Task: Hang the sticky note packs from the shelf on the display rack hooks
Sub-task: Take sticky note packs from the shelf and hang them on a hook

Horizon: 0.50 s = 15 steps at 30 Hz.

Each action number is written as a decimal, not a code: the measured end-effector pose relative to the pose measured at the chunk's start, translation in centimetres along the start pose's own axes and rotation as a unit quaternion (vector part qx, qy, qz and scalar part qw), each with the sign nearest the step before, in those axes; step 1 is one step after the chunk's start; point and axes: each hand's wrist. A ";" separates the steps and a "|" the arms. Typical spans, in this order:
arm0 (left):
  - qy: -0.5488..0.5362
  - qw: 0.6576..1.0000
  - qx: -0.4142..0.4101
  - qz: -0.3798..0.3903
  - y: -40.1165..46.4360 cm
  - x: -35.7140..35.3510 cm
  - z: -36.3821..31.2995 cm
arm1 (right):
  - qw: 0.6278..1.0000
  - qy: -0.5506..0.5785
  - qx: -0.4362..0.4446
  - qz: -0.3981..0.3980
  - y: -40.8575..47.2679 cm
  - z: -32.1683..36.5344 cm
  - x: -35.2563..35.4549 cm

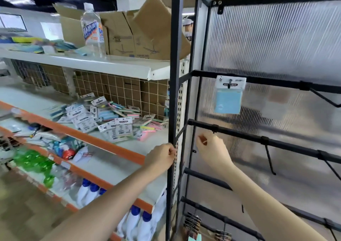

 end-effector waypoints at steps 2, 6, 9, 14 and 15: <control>-0.003 1.000 0.011 0.013 0.2 0.9 1.7 | 0.999 -0.018 0.031 0.003 -0.4 1.5 -1.5; 0.000 0.999 0.021 0.044 0.7 3.2 6.1 | 0.992 -0.072 0.094 0.042 0.0 5.0 -5.2; 0.011 0.998 0.024 0.050 1.1 4.9 10.1 | 0.990 -0.079 0.101 0.052 0.8 7.8 -8.6; 0.017 0.999 0.028 0.038 1.5 8.4 17.5 | 0.987 -0.094 0.090 0.099 2.4 11.9 -15.5; 0.008 0.999 0.028 0.038 1.5 9.1 18.9 | 0.986 -0.098 0.087 0.107 2.7 12.5 -16.8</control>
Point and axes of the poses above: each hand's wrist, its own y-axis towards the middle knuckle, its own x-axis out of the back of the hand, z = x × y, and after that the axes turned 4 degrees about -x, right-handed
